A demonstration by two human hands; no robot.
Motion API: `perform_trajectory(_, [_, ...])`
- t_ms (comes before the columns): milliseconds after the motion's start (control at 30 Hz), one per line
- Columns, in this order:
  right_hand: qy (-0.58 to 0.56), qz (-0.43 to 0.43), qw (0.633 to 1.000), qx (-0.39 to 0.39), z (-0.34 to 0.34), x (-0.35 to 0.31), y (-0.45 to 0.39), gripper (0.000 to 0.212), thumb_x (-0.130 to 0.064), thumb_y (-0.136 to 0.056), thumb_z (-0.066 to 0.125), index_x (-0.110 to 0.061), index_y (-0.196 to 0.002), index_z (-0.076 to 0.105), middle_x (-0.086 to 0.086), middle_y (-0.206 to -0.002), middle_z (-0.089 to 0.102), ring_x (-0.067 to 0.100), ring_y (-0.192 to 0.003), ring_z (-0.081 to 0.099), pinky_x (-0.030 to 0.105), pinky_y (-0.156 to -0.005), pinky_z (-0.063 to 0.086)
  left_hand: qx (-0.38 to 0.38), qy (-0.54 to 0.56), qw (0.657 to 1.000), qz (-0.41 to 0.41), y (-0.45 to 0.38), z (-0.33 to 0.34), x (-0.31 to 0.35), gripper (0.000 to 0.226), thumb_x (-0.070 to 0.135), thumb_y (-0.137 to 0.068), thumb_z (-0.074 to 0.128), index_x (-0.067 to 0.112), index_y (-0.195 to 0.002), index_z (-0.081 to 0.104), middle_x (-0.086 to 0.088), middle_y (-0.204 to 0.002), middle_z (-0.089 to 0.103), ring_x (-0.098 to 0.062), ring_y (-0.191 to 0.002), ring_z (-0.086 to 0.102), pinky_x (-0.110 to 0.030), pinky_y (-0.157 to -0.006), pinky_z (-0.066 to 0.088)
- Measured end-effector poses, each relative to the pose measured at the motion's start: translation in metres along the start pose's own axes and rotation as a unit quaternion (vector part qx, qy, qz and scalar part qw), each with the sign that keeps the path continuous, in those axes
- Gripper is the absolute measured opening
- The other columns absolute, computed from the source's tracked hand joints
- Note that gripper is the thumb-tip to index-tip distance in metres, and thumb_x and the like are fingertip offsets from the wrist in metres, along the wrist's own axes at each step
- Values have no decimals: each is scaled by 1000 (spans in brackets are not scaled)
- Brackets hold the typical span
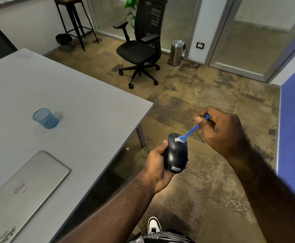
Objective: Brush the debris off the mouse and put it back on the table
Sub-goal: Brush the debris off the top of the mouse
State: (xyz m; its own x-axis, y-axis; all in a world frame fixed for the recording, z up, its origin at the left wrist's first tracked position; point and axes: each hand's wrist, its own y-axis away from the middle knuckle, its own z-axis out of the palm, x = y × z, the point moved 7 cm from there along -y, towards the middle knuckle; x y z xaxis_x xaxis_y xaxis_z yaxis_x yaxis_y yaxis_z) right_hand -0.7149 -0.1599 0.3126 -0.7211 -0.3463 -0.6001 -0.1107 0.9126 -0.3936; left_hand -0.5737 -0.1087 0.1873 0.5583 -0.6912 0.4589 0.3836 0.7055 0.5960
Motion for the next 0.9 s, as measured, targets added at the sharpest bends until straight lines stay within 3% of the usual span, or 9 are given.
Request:
perform_trajectory(167, [10,21,999,24,-1,7,0,9,-13,-95,61,-17,-92,68,-12,-56,53,3,-54,54,13,-43,34,-5,10,1000,-3,0,0,0,51,40,-100,37,2,-130,56,-19,-101,66,-32,-78,64,-37,-65,58])
perform_trajectory(300, [-9,5,1000,11,2,6,3,10,-19,-95,59,-19,-90,67,-7,-56,54,10,-52,51,18,-41,34,-3,7,1000,0,-1,-1,2,52,40,-101,37,3,-130,55,-19,-100,66,-31,-78,64,-37,-65,58])
perform_trajectory(400, [3,16,999,28,0,9,2,9,-18,-95,59,-19,-90,66,-12,-55,51,4,-53,53,12,-42,32,-8,6,1000,-3,-1,0,1,51,40,-101,36,3,-131,55,-19,-100,66,-32,-78,65,-38,-66,58])
perform_trajectory(533, [-3,20,999,31,1,12,2,8,-19,-96,60,-22,-91,66,-5,-58,60,13,-49,55,29,-41,42,-13,4,1000,-3,-1,1,-1,50,40,-100,37,5,-130,57,-18,-101,66,-31,-78,65,-39,-68,57])
perform_trajectory(700, [26,25,998,49,-2,14,0,8,-18,-97,59,-20,-93,65,-13,-57,52,4,-45,46,22,-44,34,-12,9,1000,-8,1,0,-4,49,40,-100,37,6,-128,58,-18,-102,67,-33,-79,66,-39,-67,57])
perform_trajectory(833, [-18,13,999,24,2,9,3,9,-23,-97,57,-24,-93,65,-2,-61,62,18,-51,60,37,-43,47,-12,2,1000,-3,1,2,-1,51,40,-101,37,4,-132,55,-19,-105,64,-32,-81,64,-40,-69,57])
perform_trajectory(900, [-16,8,999,27,1,6,3,9,-25,-96,56,-27,-91,64,-1,-62,62,16,-50,58,39,-44,48,-7,-1,1000,0,0,1,0,52,40,-101,37,3,-133,53,-19,-104,63,-32,-79,64,-39,-67,57])
